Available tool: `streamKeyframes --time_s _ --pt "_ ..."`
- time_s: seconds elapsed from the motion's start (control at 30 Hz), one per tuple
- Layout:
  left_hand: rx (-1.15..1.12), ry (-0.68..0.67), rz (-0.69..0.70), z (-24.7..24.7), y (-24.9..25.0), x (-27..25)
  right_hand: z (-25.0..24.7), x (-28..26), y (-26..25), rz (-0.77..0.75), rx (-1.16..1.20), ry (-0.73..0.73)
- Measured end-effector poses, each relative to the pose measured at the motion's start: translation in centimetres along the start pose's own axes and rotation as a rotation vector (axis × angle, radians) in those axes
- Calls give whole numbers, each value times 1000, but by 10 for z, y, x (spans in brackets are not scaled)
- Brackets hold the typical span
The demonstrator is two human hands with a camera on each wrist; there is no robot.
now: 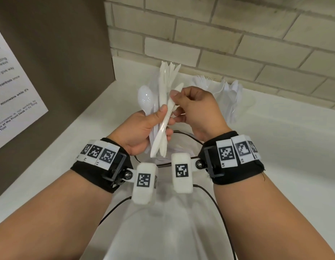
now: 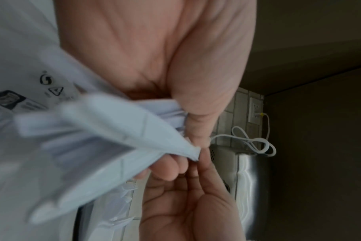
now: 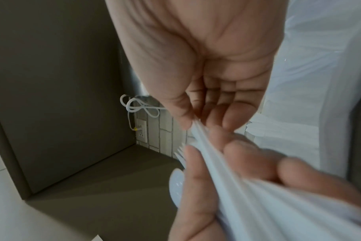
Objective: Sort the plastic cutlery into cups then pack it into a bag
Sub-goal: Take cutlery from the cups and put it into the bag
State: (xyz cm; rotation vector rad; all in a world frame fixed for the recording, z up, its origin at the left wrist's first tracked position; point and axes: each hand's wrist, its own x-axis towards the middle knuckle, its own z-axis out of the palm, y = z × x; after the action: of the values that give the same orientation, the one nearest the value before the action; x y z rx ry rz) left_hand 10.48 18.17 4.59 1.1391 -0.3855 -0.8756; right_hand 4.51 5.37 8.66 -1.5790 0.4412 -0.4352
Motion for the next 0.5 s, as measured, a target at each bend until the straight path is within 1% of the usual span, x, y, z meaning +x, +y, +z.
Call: streamKeyframes --time_s 0.1,0.27,0.33,0.43,0.5 --pt "7 74 -11 -1 0 2 -2 1 -2 37 54 17" --pt "23 137 -21 -2 -1 3 -3 -1 -10 53 233 125" --pt "17 138 -19 -2 -1 4 -4 -2 -12 34 176 115" --pt "1 94 -15 -1 0 4 0 -2 -7 21 -18 13" --pt "5 66 -4 0 1 4 3 -2 -3 28 -107 3"
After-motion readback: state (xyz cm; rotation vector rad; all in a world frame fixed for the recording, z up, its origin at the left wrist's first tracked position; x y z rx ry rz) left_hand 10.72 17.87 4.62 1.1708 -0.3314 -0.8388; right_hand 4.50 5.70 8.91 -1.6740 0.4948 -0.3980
